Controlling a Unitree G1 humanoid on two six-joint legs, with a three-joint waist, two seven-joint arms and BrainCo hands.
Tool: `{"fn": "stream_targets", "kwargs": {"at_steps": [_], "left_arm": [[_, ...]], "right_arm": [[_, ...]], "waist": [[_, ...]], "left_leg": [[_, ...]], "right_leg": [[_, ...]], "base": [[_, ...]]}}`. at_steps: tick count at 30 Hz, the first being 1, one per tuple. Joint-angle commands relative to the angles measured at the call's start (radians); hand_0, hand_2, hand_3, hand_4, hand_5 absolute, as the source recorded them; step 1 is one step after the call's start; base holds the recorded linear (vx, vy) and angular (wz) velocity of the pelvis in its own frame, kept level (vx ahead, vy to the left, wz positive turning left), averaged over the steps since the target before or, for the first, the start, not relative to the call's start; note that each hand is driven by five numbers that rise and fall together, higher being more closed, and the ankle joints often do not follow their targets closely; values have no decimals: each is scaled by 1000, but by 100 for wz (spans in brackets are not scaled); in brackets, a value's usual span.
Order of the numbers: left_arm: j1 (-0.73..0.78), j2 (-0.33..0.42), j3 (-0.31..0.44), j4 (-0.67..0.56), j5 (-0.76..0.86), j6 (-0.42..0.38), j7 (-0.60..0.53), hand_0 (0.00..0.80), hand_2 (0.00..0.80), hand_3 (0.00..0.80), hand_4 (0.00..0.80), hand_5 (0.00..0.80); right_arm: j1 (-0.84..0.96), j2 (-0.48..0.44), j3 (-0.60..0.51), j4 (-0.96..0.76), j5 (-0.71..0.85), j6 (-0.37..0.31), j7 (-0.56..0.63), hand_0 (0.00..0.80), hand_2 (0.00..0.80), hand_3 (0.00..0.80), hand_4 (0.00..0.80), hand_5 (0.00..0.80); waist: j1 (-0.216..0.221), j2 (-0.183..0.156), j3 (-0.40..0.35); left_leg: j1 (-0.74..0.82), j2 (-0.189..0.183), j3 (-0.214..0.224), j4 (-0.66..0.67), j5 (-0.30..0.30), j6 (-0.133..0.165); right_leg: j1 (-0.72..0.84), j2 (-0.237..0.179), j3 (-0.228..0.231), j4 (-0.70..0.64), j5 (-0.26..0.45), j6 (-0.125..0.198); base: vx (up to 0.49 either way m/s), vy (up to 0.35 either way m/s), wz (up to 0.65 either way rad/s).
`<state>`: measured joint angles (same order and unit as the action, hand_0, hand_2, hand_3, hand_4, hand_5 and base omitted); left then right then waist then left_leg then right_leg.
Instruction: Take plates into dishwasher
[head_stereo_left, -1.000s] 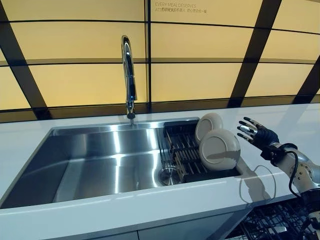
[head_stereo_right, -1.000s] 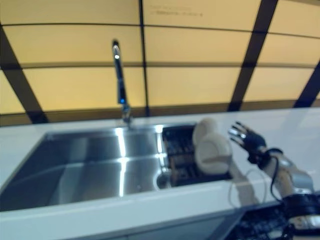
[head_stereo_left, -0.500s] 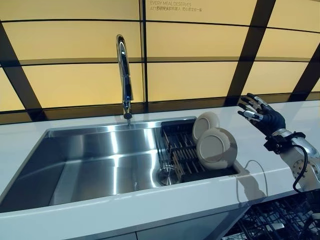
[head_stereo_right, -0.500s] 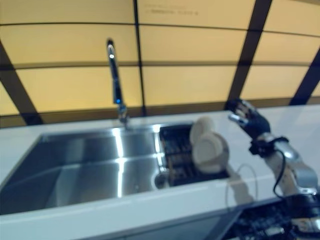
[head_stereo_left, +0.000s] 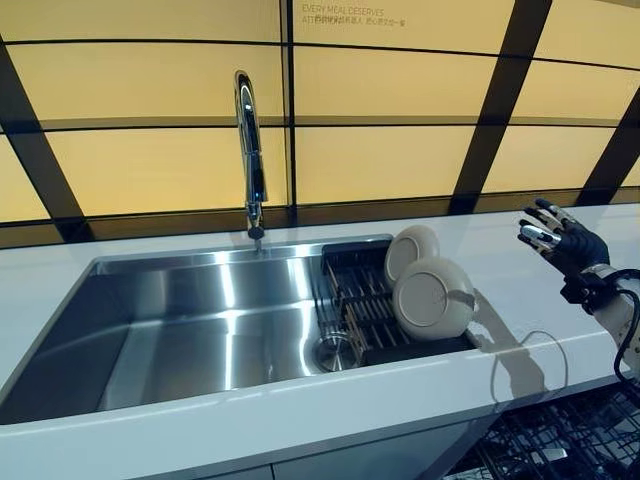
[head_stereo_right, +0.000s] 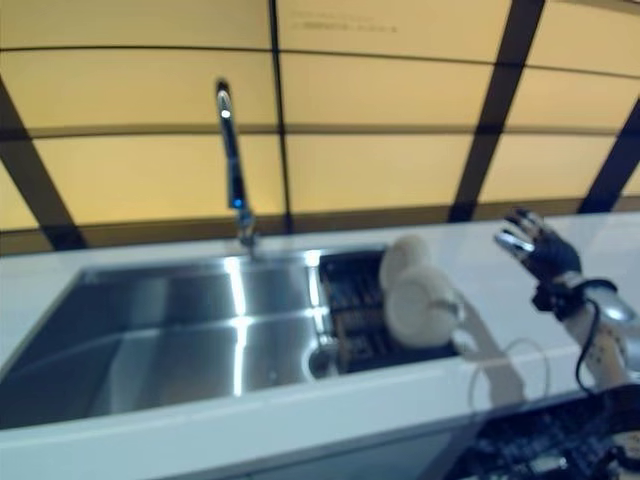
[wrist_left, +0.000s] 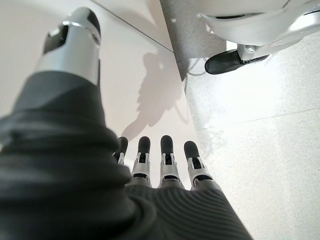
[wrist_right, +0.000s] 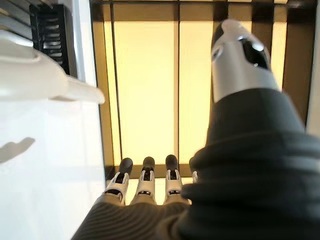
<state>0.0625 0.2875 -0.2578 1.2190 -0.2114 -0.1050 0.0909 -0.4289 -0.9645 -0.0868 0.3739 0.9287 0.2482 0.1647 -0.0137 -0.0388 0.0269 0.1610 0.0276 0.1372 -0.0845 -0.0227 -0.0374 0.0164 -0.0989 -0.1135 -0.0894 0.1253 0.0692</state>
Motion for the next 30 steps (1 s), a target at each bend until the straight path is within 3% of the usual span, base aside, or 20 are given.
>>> {"fn": "stream_targets", "kwargs": {"at_steps": [1, 11, 30], "left_arm": [[-57, 39, -32, 60, -16, -20, 15, 0, 0, 0, 0, 0], [-51, 48, -39, 43, -5, -12, 12, 0, 0, 0, 0, 0], [-70, 56, -53, 43, 13, -9, -1, 0, 0, 0, 0, 0]], "right_arm": [[-103, -27, -19, 77, 25, -21, 1, 0, 0, 0, 0, 0], [-104, -20, 9, 203, 3, 41, 66, 0, 0, 0, 0, 0], [-116, 88, 90, 239, -71, 68, 97, 0, 0, 0, 0, 0]], "waist": [[7, -42, -26], [22, -42, -14], [31, -32, -3]], "left_leg": [[-67, -10, -79, -3, 52, -8], [-65, -8, -85, -3, 53, -8], [-51, -10, -88, -1, 50, -3]], "right_leg": [[73, 1, -20, 14, -52, 11], [76, 1, -31, 16, -52, 11], [91, 2, -31, 20, -60, 8]], "base": [[0, 0, 0], [0, 0, 0], [3, -9, 0]]}}
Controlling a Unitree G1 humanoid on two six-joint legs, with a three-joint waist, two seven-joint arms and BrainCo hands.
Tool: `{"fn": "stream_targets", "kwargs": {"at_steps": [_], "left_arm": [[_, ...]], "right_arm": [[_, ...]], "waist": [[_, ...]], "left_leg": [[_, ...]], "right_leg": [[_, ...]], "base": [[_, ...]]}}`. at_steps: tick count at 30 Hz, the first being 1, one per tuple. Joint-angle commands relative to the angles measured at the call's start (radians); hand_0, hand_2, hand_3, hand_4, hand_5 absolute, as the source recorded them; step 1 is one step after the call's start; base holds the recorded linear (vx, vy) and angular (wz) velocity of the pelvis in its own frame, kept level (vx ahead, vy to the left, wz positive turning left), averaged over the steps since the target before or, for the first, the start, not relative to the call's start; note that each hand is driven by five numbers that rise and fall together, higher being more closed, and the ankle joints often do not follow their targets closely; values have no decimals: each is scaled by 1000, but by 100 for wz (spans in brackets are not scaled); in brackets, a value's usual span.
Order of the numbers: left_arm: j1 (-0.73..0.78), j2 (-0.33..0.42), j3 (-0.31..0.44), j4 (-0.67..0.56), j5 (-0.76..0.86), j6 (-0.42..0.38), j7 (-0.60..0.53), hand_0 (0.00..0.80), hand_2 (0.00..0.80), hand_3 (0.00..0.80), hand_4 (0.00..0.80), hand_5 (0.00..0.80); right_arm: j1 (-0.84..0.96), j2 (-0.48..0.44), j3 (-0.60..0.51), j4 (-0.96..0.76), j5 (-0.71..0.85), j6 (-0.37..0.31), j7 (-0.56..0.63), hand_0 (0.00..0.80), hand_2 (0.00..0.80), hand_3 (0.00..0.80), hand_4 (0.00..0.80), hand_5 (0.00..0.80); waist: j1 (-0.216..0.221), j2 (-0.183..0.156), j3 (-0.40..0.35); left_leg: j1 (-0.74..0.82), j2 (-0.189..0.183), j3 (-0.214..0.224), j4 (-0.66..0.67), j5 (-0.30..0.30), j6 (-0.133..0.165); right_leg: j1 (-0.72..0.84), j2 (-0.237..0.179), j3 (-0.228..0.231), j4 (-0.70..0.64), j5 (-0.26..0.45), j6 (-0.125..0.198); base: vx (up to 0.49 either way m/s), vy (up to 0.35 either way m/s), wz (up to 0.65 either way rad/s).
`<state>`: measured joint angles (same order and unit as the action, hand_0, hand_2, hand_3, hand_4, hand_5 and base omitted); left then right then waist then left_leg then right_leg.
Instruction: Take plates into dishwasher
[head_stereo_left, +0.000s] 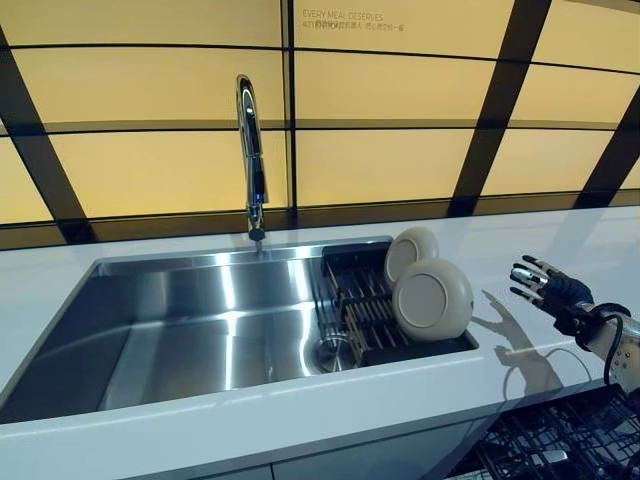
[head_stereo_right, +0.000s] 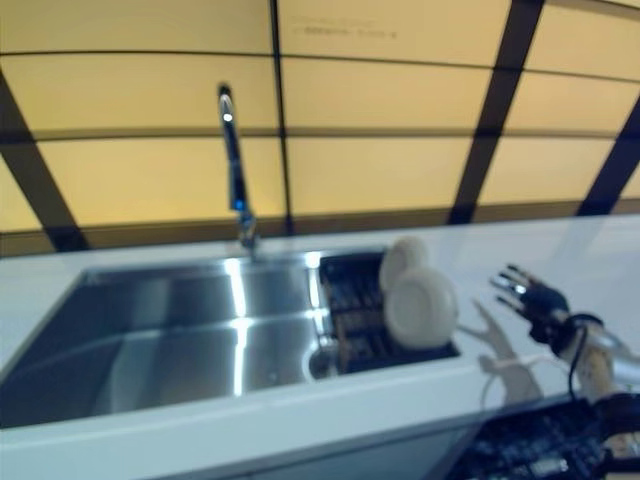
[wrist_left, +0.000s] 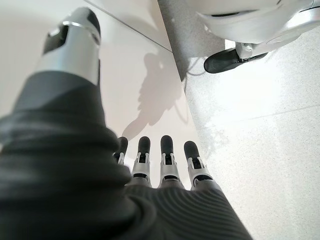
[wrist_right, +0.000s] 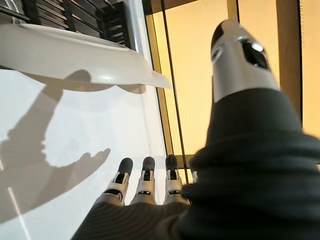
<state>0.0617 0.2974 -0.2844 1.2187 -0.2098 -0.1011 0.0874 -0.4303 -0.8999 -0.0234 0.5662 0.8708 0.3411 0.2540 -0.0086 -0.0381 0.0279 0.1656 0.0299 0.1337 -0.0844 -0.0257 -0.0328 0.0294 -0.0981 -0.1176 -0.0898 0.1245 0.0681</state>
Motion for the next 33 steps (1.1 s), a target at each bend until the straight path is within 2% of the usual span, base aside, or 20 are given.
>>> {"fn": "stream_targets", "kwargs": {"at_steps": [1, 8, 17, 33], "left_arm": [[-69, 46, -27, 43, 11, -14, 2, 0, 0, 0, 0, 0], [-72, 44, -24, 43, -2, -7, 2, 0, 0, 0, 0, 0], [-67, 34, -13, 41, -3, -18, 3, 0, 0, 0, 0, 0], [-73, 26, -29, 45, -2, -16, 3, 0, 0, 0, 0, 0]], "right_arm": [[-116, 25, 28, 49, -14, -26, 8, 0, 0, 0, 0, 0], [-133, 48, 50, 65, -44, -21, -3, 0, 0, 0, 0, 0], [-146, 45, 46, 80, -53, -19, -8, 0, 0, 0, 0, 0], [-185, 51, 64, 130, -76, -2, 12, 0, 0, 0, 0, 0]], "waist": [[26, -33, -4], [26, -29, -10], [30, -33, -16], [43, -29, -4]], "left_leg": [[-55, -12, -84, -1, 53, -8], [-52, -6, -79, 1, 53, -9], [-55, 4, -77, 1, 61, -20], [-64, 15, -81, 8, 67, -26]], "right_leg": [[78, 1, -27, 21, -59, 9], [81, 5, -25, 22, -63, 5], [77, 30, -16, 9, -57, -5], [76, 29, -25, 15, -60, -9]], "base": [[0, 0, 0], [0, 0, 0], [-8, -7, 0], [-2, -1, 0]]}}
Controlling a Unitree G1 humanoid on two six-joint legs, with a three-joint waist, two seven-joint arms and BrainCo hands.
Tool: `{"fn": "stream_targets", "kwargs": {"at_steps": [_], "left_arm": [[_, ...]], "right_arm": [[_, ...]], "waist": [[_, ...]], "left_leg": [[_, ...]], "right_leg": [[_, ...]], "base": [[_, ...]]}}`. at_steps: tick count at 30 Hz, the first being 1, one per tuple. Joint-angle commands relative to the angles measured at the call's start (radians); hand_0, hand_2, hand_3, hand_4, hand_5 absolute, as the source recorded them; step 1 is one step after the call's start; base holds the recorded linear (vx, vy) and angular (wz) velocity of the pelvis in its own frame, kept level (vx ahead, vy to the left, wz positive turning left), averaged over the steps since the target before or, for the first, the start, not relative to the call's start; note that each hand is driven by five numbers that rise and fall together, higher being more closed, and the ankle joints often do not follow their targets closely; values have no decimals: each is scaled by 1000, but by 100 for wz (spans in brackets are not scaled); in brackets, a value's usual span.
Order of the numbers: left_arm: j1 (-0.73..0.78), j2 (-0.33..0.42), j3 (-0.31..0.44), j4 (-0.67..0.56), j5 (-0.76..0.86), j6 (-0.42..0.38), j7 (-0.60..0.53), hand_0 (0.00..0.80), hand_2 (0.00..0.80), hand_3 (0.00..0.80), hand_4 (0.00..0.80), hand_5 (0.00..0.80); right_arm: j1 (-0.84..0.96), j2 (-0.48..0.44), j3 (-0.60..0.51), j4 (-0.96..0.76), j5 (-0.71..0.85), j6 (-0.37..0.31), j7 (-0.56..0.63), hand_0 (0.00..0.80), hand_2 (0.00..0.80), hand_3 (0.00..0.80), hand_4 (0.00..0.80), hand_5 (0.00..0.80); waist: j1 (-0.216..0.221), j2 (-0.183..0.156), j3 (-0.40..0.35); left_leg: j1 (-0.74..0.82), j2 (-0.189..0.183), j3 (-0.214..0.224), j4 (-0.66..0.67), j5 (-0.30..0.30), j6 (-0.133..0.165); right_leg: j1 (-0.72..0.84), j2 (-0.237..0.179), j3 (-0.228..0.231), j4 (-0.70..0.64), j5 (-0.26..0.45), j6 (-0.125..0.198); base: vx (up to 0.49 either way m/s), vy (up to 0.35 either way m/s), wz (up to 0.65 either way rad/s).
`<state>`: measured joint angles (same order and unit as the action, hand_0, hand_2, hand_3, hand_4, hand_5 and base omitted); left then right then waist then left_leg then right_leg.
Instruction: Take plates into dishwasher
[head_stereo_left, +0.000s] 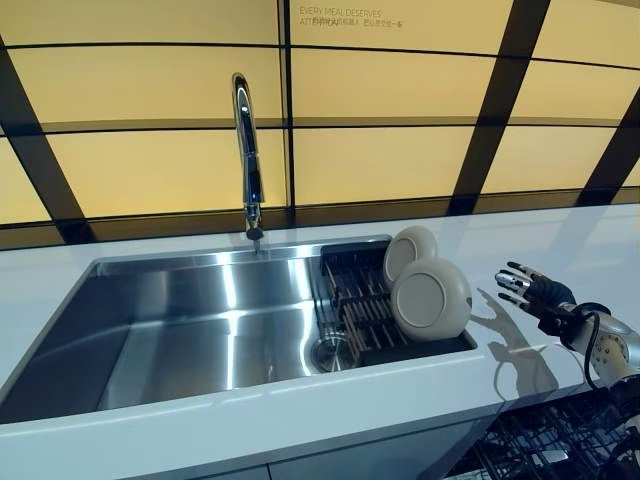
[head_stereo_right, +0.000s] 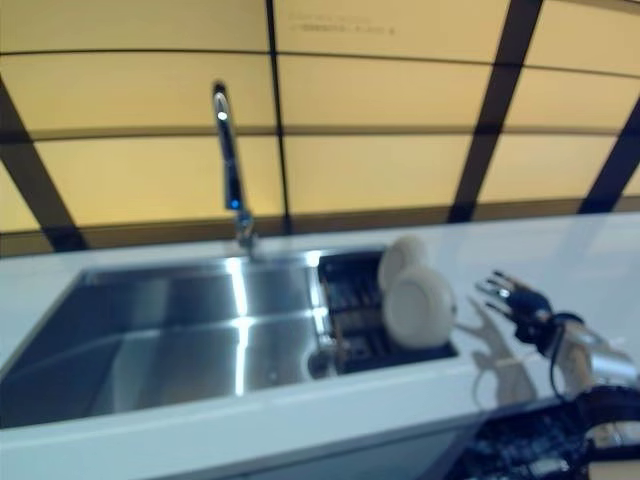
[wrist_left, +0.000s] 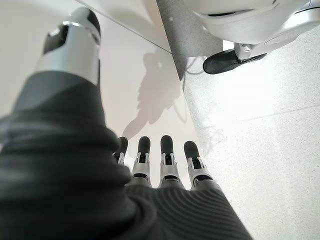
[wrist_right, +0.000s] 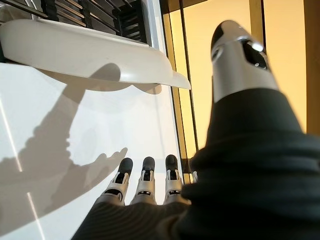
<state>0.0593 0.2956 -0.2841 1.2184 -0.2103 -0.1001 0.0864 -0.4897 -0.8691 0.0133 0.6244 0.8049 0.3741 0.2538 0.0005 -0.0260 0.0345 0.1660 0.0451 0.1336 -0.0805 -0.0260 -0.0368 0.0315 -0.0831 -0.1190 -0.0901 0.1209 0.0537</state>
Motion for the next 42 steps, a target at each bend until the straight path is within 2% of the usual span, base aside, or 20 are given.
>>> {"fn": "stream_targets", "kwargs": {"at_steps": [1, 19, 42], "left_arm": [[-70, 28, -31, 45, -4, -16, 6, 0, 0, 0, 0, 0], [-65, 24, -43, 47, 4, -22, -2, 0, 0, 0, 0, 0], [-69, 23, -55, 40, 5, -15, -4, 0, 0, 0, 0, 0]], "right_arm": [[-129, 22, 31, 71, -10, -34, 8, 0, 0, 0, 0, 0], [-177, 44, 75, 131, -48, -27, 37, 0, 0, 0, 0, 0], [-168, 84, 92, 101, -57, -17, 53, 0, 0, 0, 0, 0]], "waist": [[35, -40, -10], [46, -34, -6], [54, -34, 0]], "left_leg": [[-65, 0, -83, 2, 68, -22], [-71, -2, -85, -2, 71, -22], [-67, -4, -92, -3, 72, -20]], "right_leg": [[73, 14, -25, 16, -56, 6], [66, 7, -35, 13, -53, 10], [75, 5, -46, 13, -55, 10]], "base": [[0, 0, 0], [2, 1, 1], [0, 0, 0]]}}
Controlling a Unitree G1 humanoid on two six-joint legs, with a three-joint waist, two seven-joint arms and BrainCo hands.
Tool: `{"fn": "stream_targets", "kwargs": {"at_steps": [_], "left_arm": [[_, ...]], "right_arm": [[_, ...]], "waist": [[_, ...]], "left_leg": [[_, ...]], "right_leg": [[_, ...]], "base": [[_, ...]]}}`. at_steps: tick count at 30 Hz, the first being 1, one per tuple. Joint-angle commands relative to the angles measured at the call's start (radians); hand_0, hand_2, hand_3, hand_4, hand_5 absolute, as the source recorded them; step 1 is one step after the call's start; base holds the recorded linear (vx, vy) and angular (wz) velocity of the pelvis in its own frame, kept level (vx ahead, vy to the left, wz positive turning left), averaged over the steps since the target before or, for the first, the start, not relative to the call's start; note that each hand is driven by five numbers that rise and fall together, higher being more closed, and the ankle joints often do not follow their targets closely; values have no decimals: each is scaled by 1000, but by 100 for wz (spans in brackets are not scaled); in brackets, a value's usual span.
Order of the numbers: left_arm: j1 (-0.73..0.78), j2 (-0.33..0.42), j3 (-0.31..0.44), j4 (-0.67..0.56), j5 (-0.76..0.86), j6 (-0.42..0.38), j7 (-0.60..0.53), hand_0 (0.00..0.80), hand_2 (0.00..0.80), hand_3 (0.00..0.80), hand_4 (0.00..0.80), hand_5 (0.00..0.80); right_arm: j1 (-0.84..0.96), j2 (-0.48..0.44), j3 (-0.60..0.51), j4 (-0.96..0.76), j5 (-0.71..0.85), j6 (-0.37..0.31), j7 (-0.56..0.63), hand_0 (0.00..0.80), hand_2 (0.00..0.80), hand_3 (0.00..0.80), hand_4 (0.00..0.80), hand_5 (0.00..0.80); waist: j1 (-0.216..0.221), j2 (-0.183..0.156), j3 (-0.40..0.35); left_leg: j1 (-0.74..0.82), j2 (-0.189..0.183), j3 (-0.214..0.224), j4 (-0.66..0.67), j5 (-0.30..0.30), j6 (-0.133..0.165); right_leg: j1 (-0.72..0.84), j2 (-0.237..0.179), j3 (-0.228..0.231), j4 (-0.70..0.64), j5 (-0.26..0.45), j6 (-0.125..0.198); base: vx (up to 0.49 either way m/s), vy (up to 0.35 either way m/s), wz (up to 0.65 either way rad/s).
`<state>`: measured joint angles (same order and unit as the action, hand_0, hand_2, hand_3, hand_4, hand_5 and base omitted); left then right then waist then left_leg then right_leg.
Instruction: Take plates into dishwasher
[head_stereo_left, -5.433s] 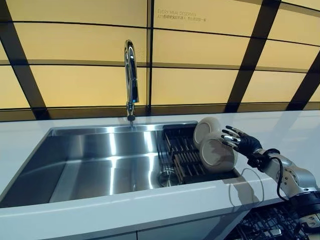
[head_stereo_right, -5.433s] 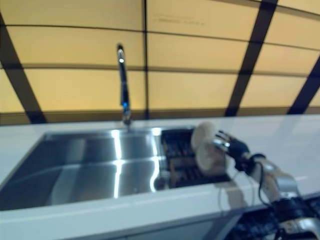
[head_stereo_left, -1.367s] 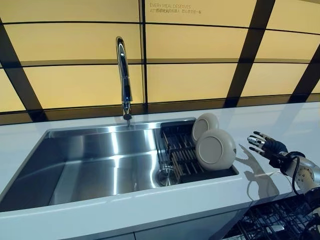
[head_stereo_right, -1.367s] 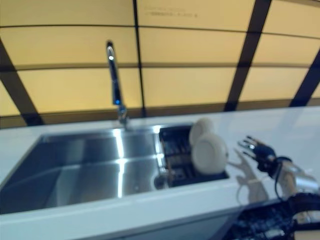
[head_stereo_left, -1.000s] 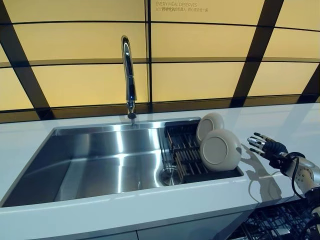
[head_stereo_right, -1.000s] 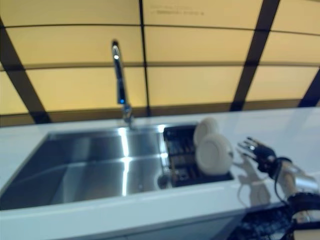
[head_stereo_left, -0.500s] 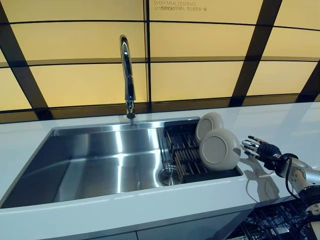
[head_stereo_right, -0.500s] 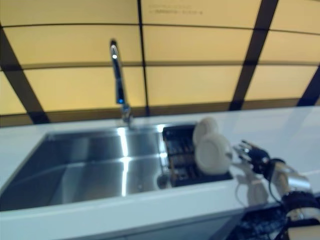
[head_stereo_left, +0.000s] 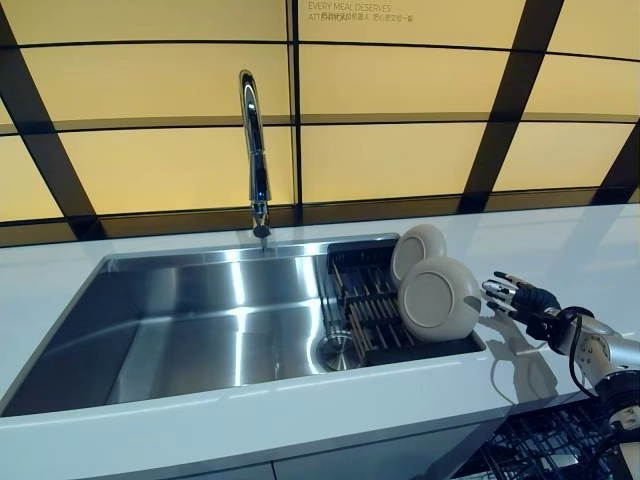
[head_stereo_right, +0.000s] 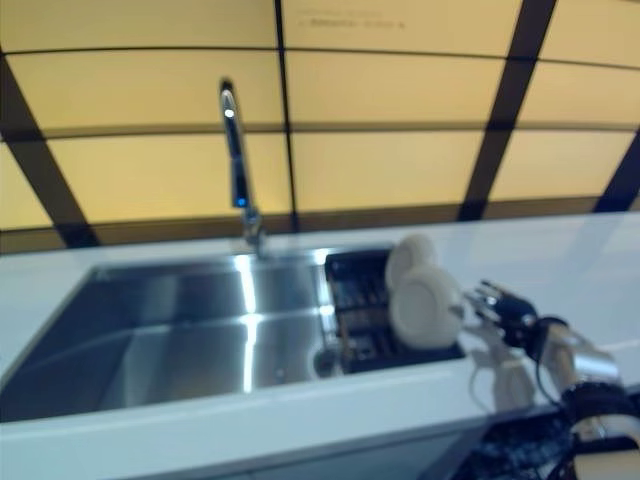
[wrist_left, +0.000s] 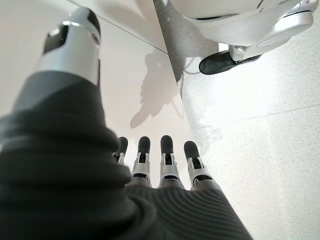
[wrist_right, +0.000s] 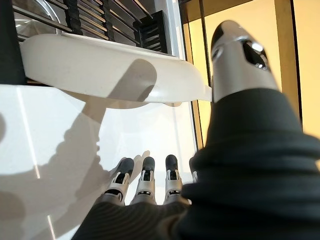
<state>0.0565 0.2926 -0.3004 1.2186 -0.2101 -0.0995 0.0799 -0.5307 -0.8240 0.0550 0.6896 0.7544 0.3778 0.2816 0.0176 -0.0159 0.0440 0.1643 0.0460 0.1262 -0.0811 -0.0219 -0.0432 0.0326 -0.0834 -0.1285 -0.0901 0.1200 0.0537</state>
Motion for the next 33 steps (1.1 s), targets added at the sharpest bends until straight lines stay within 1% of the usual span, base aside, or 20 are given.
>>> {"fn": "stream_targets", "kwargs": {"at_steps": [1, 17, 33], "left_arm": [[-66, 26, -37, 40, 7, -17, 1, 0, 0, 0, 0, 0], [-67, 26, -39, 36, 3, -9, 0, 0, 0, 0, 0, 0], [-74, 22, -30, 45, 5, -12, 4, 0, 0, 0, 0, 0]], "right_arm": [[-125, 41, 51, 29, -6, -20, 26, 0, 0, 0, 0, 0], [-126, 52, 63, -38, 23, -18, 5, 0, 0, 0, 0, 0], [-116, 57, 80, -67, 7, -4, 29, 0, 0, 0, 0, 0]], "waist": [[37, -44, -10], [33, -47, -17], [27, -50, -21]], "left_leg": [[-64, -5, -84, -2, 68, -13], [-64, -7, -81, -4, 70, -14], [-61, -10, -75, -2, 69, -11]], "right_leg": [[74, 5, -37, 14, -54, 10], [74, 5, -35, 12, -51, 11], [73, 3, -32, 14, -50, 9]], "base": [[0, 0, 0], [0, 0, 0], [0, 0, 0]]}}
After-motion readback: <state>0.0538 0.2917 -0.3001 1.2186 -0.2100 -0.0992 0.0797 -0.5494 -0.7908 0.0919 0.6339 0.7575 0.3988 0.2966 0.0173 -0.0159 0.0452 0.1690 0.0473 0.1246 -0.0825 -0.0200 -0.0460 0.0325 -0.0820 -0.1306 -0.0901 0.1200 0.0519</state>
